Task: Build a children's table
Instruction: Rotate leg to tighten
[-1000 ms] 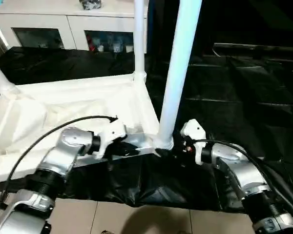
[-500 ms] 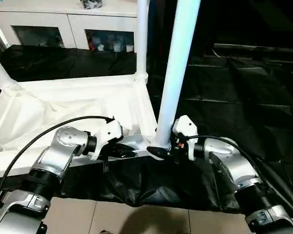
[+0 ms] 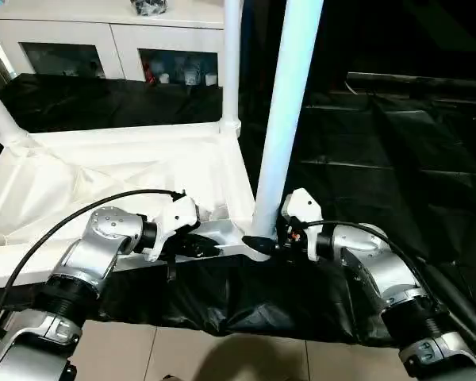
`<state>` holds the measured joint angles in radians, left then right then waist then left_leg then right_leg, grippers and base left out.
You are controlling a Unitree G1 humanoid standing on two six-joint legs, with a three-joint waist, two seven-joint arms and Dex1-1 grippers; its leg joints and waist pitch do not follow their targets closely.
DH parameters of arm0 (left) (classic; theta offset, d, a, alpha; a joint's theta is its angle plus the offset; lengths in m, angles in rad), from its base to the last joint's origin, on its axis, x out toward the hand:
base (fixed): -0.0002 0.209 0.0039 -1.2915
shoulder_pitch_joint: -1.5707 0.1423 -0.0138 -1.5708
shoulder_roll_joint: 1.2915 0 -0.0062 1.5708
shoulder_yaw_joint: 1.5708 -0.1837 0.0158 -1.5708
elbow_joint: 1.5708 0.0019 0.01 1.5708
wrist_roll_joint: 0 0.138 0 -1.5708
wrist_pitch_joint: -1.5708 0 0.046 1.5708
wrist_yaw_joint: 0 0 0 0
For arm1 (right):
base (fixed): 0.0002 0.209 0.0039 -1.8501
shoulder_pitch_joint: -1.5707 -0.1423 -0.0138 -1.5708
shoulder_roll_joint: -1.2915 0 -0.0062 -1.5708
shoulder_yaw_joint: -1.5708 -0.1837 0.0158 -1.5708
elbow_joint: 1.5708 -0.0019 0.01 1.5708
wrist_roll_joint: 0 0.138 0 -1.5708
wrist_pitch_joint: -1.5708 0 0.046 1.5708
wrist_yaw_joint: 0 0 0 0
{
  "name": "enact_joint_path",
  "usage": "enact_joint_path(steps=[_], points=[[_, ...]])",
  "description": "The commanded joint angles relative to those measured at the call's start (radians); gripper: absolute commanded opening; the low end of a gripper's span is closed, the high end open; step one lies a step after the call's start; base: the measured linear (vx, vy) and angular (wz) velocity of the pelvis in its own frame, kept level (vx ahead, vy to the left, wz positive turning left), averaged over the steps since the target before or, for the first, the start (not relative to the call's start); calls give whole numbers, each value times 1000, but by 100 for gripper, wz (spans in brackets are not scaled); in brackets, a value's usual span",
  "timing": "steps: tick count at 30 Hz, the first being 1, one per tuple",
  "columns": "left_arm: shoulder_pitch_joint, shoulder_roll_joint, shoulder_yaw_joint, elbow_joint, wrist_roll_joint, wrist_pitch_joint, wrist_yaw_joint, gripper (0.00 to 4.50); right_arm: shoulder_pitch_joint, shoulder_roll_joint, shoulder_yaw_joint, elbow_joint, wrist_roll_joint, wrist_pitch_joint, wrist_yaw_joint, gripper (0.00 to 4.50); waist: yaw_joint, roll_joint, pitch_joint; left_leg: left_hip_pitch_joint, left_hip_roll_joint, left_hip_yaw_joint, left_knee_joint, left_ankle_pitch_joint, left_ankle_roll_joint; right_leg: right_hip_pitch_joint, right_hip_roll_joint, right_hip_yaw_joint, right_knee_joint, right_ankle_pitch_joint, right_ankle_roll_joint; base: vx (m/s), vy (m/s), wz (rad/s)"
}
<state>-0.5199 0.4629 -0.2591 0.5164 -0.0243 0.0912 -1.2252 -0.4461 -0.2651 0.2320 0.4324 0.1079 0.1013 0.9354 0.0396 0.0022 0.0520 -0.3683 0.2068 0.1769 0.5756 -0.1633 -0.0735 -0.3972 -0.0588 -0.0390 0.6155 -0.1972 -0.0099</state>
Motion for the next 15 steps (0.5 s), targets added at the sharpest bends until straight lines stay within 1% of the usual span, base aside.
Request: enact_joint_path(steps=[1, 2, 3, 4, 5, 6, 7, 8, 9, 10, 11, 12, 13, 14, 15], points=[[-18, -22, 19, 27, 17, 25, 90, 0, -2, 15, 17, 10, -14, -7, -15, 263, 6, -1, -61, 13, 18, -2, -57, -234, 15, 47, -65, 38, -74, -169, -227, 0, 0, 0], [-28, -58, 33, 27, 14, 44, 149, 0, 8, 37, 9, 23, -32, -14, -83, 263, 6, -1, -59, 15, 19, -2, -59, -250, 10, 44, -64, 38, -76, -198, -220, 0, 0, 0], [-34, -79, 39, 28, 13, 57, 178, 0, 12, 52, 3, 33, -46, -16, -132, 262, 5, -2, -58, 15, 19, -4, -60, -262, -1, 42, -66, 38, -80, -238, -209, 0, 0, 0], [-37, -88, 41, 28, 12, 64, 192, 0, 14, 60, 0, 39, -53, -15, -158, 262, 3, -4, -58, 15, 20, -3, -61, -263, -5, 42, -66, 39, -80, -246, -206, 0, 0, 0], [-44, -105, 41, 34, 17, 70, 217, 0, 15, 76, -6, 49, -64, -10, -205, 262, 4, -3, -58, 15, 18, -4, -60, -263, -7, 41, -66, 38, -81, -254, -201, 0, 0, 0], [-58, -136, 38, 46, 28, 81, 263, 0, 17, 111, -20, 68, -80, 5, -296, 262, 4, -6, -58, 15, 18, -4, -61, -264, -9, 40, -66, 39, -82, -270, -194, 0, 0, 0], [-58, -136, 38, 46, 28, 81, 263, 0, 17, 111, -20, 68, -80, 5, -296, 262, 3, -6, -58, 16, 16, -3, -61, -266, -13, 37, -65, 40, -84, -280, -186, 0, 0, 0], [-70, -163, 36, 57, 33, 91, 296, 0, 16, 145, -35, 84, -87, 20, -367, 262, 3, -6, -59, 16, 16, -4, -61, -268, -13, 38, -66, 40, -85, -284, -183, 0, 0, 0], [-89, -201, 36, 79, 43, 99, 352, 0, 5, 199, -61, 113, -90, 42, -478, 262, 2, 1, -59, 14, 16, -4, -61, -254, -17, 37, -66, 41, -83, -265, -183, 0, 0, 0], [-101, -226, 36, 93, 49, 104, 389, 0, -4, 234, -79, 133, -91, 56, -550, 262, 1, -3, -60, 15, 14, -6, -62, -259, -23, 38, -65, 39, -84, -269, -179, 0, 0, 0], [-113, -253, 38, 106, 56, 106, 431, 0, -19, 270, -92, 159, -94, 65, -618, 262, -2, 0, -59, 16, 13, -5, -62, -263, -28, 34, -65, 40, -85, -272, -180, 0, 0, 0], [-125, -281, 38, 118, 63, 108, 468, 0, -42, 305, -100, 191, -101, 68, -684, 262, -2, 0, -59, 16, 13, -7, -63, -267, -31, 36, -65, 39, -86, -281, -178, 0, 0, 0], [-125, -285, 37, 118, 63, 107, 468, 0, -45, 309, -99, 194, -103, 66, -689, 262, -1, 4, -60, 17, 12, -7, -63, -271, -31, 36, -66, 39, -87, -283, -175, 0, 0, 0], [-126, -301, 31, 115, 65, 102, 467, 0, -60, 326, -90, 208, -112, 48, -696, 262, -1, 1, -63, 15, 13, -7, -61, -264, -27, 38, -66, 40, -86, -258, -176, 0, 0, 0], [-127, -306, 28, 114, 66, 101, 468, 0, -65, 332, -86, 212, -116, 39, -697, 262, 1, 3, -64, 13, 12, -6, -60, -251, -15, 42, -65, 39, -84, -217, -175, 0, 0, 0]])
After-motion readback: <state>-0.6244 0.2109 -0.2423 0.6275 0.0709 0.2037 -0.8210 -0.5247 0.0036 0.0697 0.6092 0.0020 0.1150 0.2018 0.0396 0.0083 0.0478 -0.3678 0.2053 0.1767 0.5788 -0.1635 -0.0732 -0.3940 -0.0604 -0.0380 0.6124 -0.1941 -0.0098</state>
